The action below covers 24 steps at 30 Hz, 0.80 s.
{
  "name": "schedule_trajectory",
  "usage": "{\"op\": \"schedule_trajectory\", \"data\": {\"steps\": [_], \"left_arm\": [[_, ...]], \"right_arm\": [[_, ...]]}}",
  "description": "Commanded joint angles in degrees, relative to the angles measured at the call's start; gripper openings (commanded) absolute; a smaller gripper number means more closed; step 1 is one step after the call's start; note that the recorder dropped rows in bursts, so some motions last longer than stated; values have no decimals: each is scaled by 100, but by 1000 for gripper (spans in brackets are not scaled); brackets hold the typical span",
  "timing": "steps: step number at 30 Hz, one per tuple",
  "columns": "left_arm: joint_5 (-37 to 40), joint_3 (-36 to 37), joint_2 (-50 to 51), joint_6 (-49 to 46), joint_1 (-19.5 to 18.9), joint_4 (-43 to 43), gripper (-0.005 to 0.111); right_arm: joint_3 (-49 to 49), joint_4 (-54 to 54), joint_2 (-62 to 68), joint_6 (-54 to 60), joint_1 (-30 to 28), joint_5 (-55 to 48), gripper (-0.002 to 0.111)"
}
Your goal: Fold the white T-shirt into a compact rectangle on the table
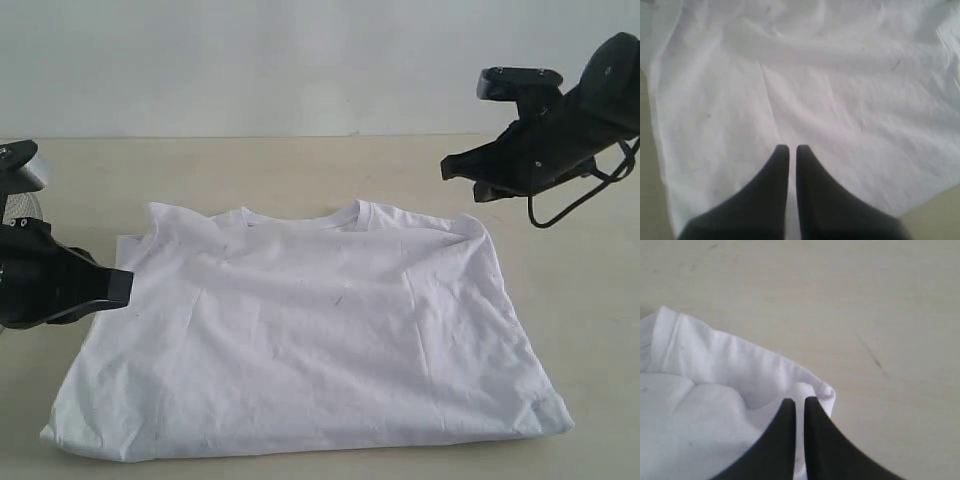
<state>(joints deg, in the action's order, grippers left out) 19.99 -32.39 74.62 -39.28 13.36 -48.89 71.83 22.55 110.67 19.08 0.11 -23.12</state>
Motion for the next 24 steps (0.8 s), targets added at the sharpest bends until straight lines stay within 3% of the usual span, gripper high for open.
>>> {"op": "schedule_trajectory", "data": {"steps": [1,6,14,24], "left_arm": [[-40,30,-28,-22,46,30,5],[-7,30,-28,-10,46,6,5],[92,30,-28,-10,46,-10,5],[129,30,-28,-10,46,-10,5]], "right_arm": [[16,381,32,366,-15,-297,0],[16,1379,195,1256,110,-447,0],[16,1393,655,1216,506,39,0],[27,1405,998,1124,506,678,0]]}}
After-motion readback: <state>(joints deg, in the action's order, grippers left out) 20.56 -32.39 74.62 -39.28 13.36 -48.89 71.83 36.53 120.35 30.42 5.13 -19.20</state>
